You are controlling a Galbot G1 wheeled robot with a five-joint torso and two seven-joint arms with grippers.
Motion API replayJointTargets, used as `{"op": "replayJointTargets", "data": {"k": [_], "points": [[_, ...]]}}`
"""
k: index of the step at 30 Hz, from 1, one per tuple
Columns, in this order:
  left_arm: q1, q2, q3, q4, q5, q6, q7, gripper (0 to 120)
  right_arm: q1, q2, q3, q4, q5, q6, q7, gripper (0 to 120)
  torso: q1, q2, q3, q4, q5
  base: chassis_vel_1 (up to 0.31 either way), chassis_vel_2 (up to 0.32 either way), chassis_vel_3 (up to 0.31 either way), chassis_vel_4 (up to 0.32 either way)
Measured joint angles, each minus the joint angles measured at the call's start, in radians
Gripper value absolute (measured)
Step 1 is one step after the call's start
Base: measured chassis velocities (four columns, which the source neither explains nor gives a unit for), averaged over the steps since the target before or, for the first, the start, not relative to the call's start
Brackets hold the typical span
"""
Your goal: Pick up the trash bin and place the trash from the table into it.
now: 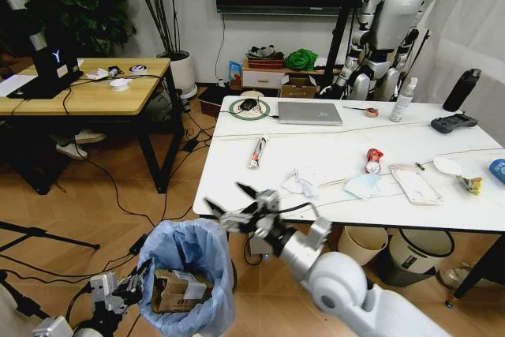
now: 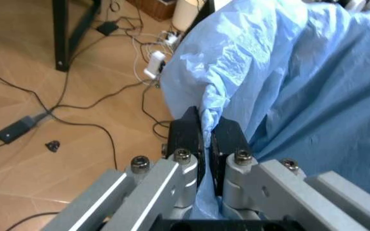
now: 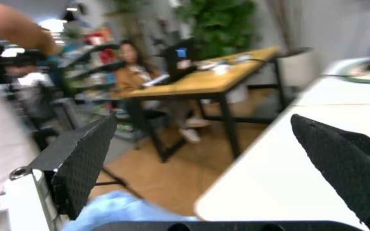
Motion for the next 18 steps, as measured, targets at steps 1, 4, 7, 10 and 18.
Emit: {"op": "replayJointTargets", "data": {"k": [1,4,7,10,18], "points": [[0.000,0.000,0.000,0.000,0.000,0.000,0.000,0,0.000,0.000,0.000,0.000,0.000,0.000,0.000,100,0.000,0.000,0.000,0.0000,0.0000,0.000,0.000,0.000,0.000],[-0.018,0.052,0.010,-0.012,-0.040,0.019,-0.025,0,-0.025,-0.019,0.091,-0.011,0.018,-0.033,0.045,100,0.000,0.000,0.000,0.0001,0.0001,0.000,0.000,0.000,0.000],[-0.034,0.098,0.021,-0.023,-0.097,0.038,-0.045,0,-0.037,-0.041,0.139,-0.023,0.012,-0.025,0.070,100,0.000,0.000,0.000,0.0000,0.0000,0.000,0.000,0.000,0.000],[-0.064,0.173,0.034,-0.017,-0.169,0.064,-0.070,0,-0.062,-0.080,0.205,-0.037,0.004,-0.016,0.074,100,0.000,0.000,0.000,-0.0002,0.0000,0.000,0.000,0.000,0.000],[-0.119,0.248,0.062,0.003,-0.255,0.084,-0.108,0,0.147,-0.022,0.129,-0.135,-0.051,-0.169,0.257,100,0.000,0.000,0.000,-0.0001,-0.0001,0.000,0.000,0.000,0.000]]}}
